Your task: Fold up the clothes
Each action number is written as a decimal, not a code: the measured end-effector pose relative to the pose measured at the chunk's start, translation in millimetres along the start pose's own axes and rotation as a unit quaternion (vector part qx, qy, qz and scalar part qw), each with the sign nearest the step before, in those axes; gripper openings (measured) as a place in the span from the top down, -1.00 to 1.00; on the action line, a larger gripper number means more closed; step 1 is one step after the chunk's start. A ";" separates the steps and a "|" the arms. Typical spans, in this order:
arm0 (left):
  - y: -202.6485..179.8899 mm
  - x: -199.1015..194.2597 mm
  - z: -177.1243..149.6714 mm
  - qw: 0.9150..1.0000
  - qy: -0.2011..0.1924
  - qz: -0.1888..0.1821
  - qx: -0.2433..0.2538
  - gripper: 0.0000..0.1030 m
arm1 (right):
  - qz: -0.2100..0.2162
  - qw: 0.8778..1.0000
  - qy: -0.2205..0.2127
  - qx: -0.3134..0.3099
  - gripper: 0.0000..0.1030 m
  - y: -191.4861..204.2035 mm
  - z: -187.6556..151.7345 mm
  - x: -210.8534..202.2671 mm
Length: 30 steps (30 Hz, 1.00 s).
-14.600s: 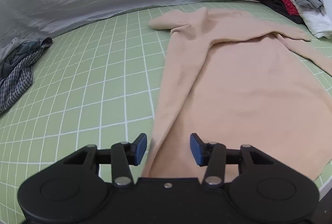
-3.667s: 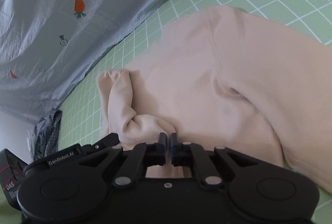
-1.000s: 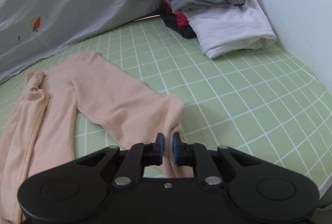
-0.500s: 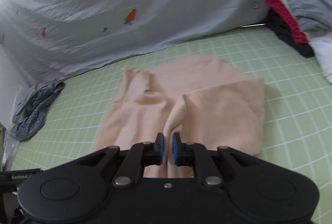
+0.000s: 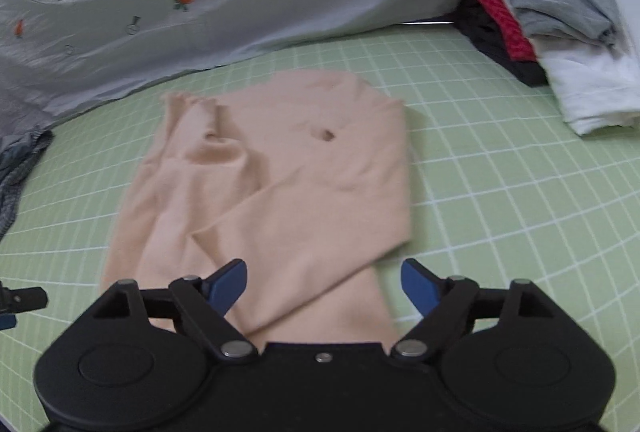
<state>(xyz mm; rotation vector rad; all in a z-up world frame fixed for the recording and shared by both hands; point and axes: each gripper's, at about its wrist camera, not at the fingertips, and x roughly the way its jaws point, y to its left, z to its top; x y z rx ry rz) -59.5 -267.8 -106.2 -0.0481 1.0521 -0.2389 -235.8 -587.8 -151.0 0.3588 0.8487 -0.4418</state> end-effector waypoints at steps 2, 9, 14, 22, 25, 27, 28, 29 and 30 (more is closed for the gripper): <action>-17.8 3.0 -0.2 1.000 0.001 -0.009 0.014 -0.86 | -0.029 1.000 0.002 0.004 -0.96 -18.2 -3.4 -0.7; -87.3 14.9 -7.8 0.998 0.000 -0.025 0.065 -0.86 | -0.104 0.994 0.015 0.021 -1.00 -88.6 -4.6 -3.9; -125.8 24.4 -18.4 0.995 0.005 -0.043 0.090 -0.85 | -0.122 0.991 0.024 0.039 -1.00 -131.7 1.9 2.6; -159.1 42.4 -20.6 0.988 0.033 -0.068 0.135 0.31 | -0.124 0.990 0.030 0.060 -1.00 -168.7 18.3 25.0; -158.8 43.9 -19.1 0.987 0.036 -0.069 0.139 0.48 | -0.110 0.991 0.028 0.065 -1.00 -169.2 26.8 35.0; -158.6 45.0 -18.1 0.987 0.038 -0.069 0.142 0.57 | -0.108 0.992 0.028 0.056 -1.00 -165.4 29.8 39.3; -158.4 45.5 -17.7 0.987 0.039 -0.070 0.143 0.63 | -0.105 0.993 0.029 0.055 -1.00 -163.9 29.8 40.6; -158.3 46.1 -17.2 0.986 0.040 -0.070 0.144 0.76 | -0.103 0.993 0.030 0.053 -1.00 -162.4 29.9 41.9; -158.2 46.6 -16.7 0.986 0.041 -0.070 0.145 0.83 | -0.100 0.993 0.033 0.053 -1.00 -161.5 29.2 43.2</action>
